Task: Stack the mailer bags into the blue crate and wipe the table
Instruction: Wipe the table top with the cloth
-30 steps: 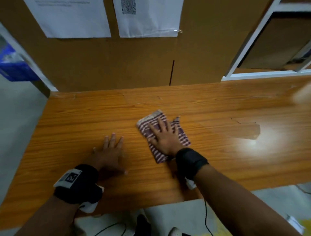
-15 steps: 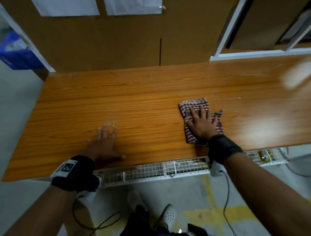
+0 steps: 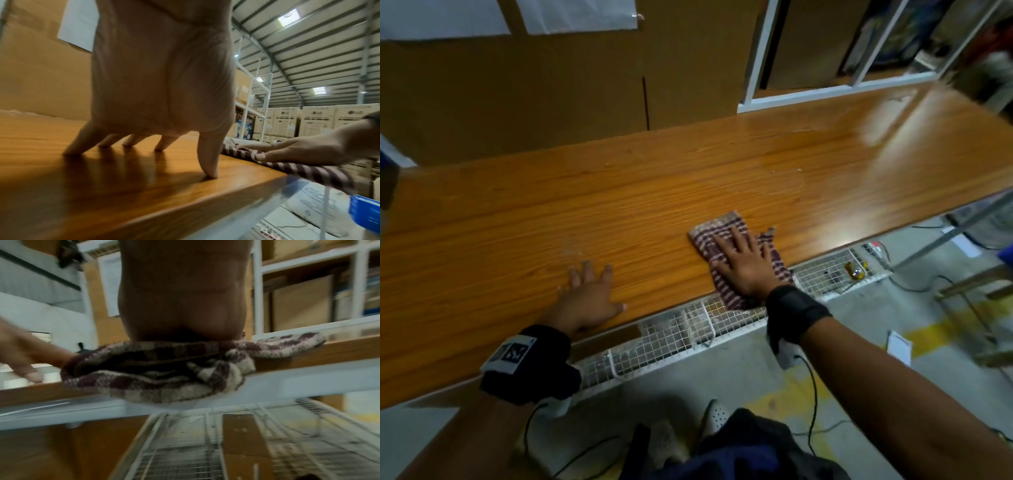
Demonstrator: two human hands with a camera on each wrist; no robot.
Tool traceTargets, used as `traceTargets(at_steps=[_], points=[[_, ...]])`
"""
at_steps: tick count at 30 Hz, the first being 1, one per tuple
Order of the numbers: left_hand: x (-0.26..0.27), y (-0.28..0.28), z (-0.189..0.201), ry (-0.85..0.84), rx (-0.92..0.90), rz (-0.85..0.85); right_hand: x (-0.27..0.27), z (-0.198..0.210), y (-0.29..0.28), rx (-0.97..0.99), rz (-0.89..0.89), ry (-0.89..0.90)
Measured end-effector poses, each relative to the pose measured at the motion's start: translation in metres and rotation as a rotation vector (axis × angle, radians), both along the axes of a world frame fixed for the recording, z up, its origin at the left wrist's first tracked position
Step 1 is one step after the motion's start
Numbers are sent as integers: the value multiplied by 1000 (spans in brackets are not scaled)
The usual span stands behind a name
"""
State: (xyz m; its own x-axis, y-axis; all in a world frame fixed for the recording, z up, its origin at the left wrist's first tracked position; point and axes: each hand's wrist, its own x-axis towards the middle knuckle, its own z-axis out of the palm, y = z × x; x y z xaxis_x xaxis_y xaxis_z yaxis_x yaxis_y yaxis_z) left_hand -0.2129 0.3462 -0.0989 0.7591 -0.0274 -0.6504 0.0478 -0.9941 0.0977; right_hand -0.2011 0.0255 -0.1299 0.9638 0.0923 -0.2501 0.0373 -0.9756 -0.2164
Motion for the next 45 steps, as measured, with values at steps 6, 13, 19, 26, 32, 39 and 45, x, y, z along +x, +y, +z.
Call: traceTargets(at_steps=[6,13,19,26,32,39,45], points=[[0,-27,8,-39,-86,-96,5,8,-32,33,-333,35],[27,-47,3,-59,-77,-83,-20,1,56,7,125,-2],[54,-63,-1,-63,-57,-55,19,-3,-67,-2,20,-48],[60,-104,4,-93,14,1,52,0,-147,7,-364,-24],[80,-137,14,-69,22,17,45,0,-40,16,87,-2],[90,-141,16,-55,28,50,56,-2,-79,17,183,8],[98,-137,13,-152,3,76,109,8,-165,61,-194,94]])
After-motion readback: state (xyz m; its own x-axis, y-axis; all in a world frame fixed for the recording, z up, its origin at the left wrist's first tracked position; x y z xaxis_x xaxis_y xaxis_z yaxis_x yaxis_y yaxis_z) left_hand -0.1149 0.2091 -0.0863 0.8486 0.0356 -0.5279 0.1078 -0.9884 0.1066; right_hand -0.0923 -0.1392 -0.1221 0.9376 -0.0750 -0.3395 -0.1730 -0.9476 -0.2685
